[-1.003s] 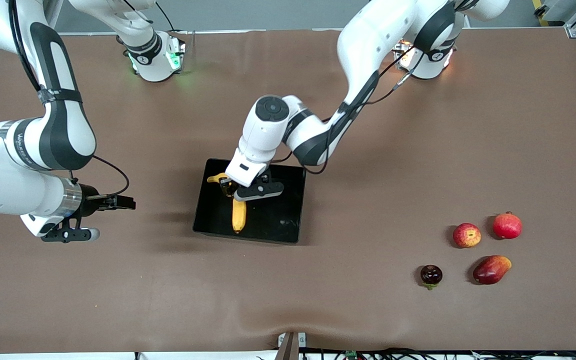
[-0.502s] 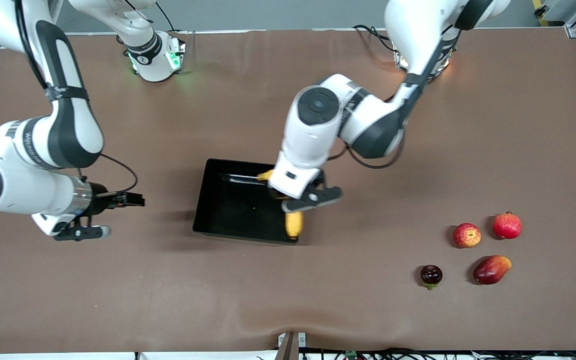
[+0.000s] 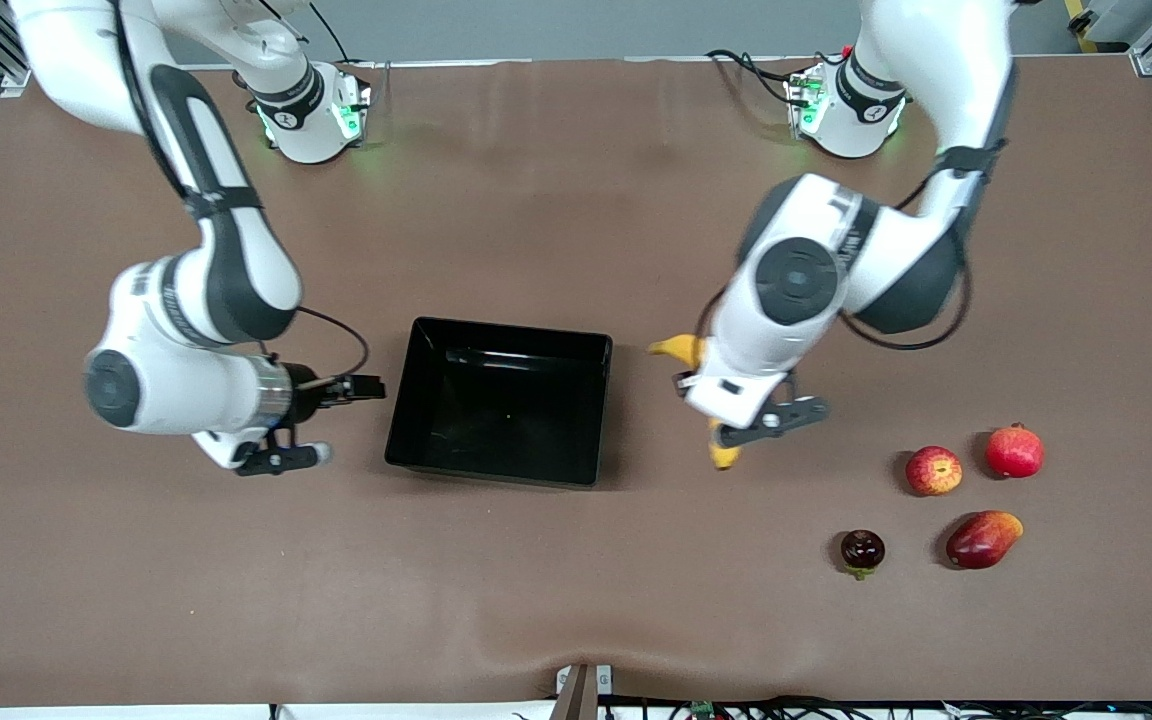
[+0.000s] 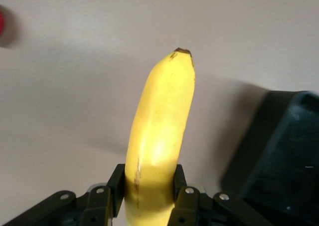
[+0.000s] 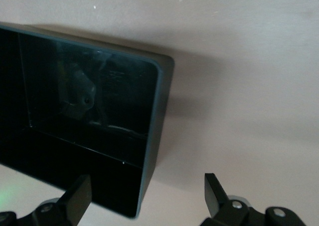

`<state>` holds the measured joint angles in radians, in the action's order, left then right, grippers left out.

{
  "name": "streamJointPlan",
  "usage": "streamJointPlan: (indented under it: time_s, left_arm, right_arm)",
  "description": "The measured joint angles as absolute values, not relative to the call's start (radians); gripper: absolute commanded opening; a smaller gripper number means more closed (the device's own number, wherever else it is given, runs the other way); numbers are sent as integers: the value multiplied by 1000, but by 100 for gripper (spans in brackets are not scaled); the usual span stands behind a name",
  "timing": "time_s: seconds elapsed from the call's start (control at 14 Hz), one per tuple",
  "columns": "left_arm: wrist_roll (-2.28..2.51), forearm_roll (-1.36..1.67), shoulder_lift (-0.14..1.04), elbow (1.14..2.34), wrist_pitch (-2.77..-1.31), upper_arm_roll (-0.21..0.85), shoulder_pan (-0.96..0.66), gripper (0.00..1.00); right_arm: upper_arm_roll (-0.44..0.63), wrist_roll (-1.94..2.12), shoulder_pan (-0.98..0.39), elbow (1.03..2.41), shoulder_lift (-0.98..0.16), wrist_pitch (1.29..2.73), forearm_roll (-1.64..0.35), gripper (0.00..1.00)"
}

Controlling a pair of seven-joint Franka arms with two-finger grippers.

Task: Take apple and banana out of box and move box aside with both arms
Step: 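Carry the banana beside the apples while the right gripper grasps the tray rim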

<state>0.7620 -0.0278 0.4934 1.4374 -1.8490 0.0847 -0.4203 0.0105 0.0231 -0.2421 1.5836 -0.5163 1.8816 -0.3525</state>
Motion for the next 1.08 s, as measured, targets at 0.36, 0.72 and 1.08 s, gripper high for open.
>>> streamJointPlan:
  time_s: [0.36, 0.72, 1.08]
  left_arm:
    - [681, -91, 414, 1694, -1948, 84, -293, 0]
    - [536, -108, 405, 1923, -2254, 83, -191, 0]
    - [279, -108, 417, 2038, -2433, 89, -20, 0]
  right_arm:
    - [11, 22, -266, 1600, -604, 1922, -353, 88]
    - [11, 22, -270, 1611, -635, 1923, -353, 43]
    - [11, 22, -297, 1611, -635, 1922, -353, 16]
